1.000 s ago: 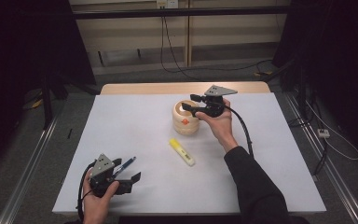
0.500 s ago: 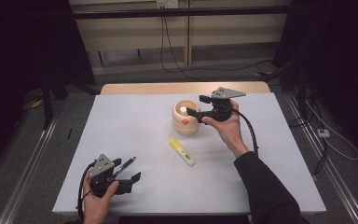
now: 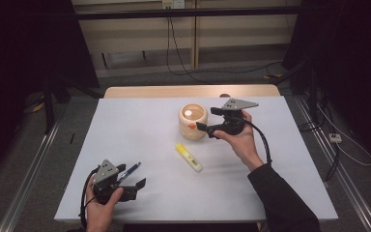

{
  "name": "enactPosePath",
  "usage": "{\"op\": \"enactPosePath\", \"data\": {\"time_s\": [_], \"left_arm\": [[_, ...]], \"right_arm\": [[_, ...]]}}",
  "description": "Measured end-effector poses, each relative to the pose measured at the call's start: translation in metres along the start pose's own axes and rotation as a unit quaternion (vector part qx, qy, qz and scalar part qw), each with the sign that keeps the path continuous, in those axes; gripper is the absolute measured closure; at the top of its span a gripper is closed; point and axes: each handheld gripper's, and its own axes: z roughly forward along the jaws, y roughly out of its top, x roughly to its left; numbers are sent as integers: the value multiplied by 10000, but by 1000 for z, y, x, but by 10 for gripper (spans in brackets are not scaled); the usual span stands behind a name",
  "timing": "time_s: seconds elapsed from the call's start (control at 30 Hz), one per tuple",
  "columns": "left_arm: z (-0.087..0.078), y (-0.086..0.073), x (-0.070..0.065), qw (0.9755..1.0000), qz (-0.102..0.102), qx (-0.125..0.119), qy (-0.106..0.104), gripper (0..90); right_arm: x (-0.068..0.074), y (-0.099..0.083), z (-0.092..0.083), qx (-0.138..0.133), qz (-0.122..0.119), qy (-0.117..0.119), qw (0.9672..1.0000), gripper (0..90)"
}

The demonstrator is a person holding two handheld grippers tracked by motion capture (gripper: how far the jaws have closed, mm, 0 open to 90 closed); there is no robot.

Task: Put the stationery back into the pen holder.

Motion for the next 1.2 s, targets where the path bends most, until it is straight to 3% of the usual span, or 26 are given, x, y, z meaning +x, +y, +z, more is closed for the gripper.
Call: {"op": "enactPosePath", "data": {"time_s": [0.2, 0.47, 0.77, 0.93, 1.2], "left_arm": [[0, 0, 0, 10000, 18, -6, -24, 75], [0, 0, 0, 10000, 1, -8, -31, 75], [0, 0, 0, 10000, 2, -7, -33, 75], [0, 0, 0, 10000, 2, -7, -34, 75], [0, 0, 0, 10000, 15, -2, -34, 75]], "right_arm": [[4, -6, -1, 216, 45, 89, 9997, 81], [12, -5, -1, 381, -72, 200, 9990, 54], [19, -7, 1, 625, -207, 106, 9978, 46], [27, -11, 0, 553, -507, -141, 9971, 45], [38, -14, 4, 818, -570, -62, 9950, 46]]}}
